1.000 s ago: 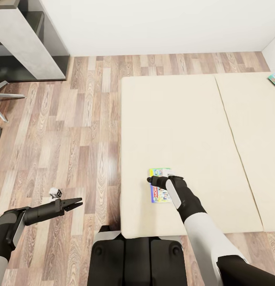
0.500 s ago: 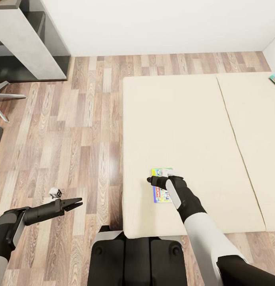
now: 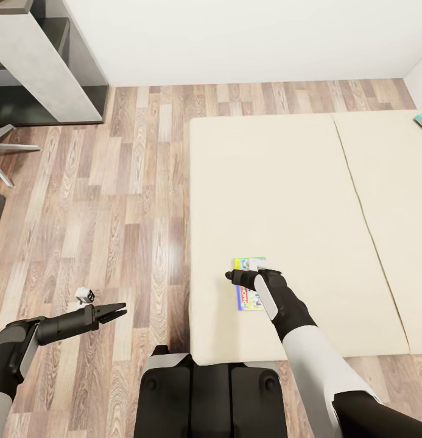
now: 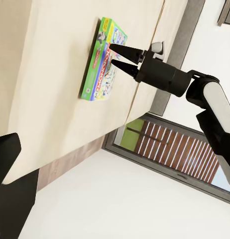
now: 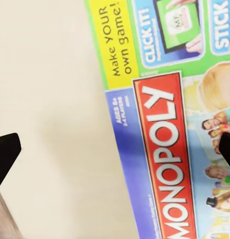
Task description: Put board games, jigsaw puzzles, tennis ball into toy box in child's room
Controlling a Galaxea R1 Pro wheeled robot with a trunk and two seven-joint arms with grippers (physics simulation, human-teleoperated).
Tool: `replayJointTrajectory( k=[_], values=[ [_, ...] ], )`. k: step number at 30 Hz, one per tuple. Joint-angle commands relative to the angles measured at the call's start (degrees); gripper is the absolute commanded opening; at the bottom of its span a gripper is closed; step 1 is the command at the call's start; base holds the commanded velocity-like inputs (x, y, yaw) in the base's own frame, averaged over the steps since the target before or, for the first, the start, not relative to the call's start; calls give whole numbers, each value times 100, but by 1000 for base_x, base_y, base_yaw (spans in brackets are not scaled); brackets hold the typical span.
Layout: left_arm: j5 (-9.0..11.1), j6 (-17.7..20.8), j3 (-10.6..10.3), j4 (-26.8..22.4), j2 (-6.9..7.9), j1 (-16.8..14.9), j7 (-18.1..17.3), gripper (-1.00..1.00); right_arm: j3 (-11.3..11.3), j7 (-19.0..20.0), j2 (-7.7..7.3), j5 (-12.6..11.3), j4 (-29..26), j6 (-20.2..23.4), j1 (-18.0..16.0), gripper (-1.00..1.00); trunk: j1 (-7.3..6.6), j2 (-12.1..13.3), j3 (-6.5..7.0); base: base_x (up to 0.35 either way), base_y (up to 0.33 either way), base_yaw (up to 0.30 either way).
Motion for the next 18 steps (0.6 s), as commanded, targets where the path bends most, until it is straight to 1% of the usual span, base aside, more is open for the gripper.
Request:
replayJointTrajectory(
  k=[1, 18],
  values=[
    [-3, 61, 0, -1, 0, -1, -23, 100, 9, -50, 0, -59, -7, 19, -1, 100, 3, -9, -6, 0, 14, 0],
    [-2, 61, 0, -1, -7, -1, -23, 100, 39, -71, 0, -53, -13, 28, -1, 100, 3, -9, -6, 0, 2, 0]
  ],
)
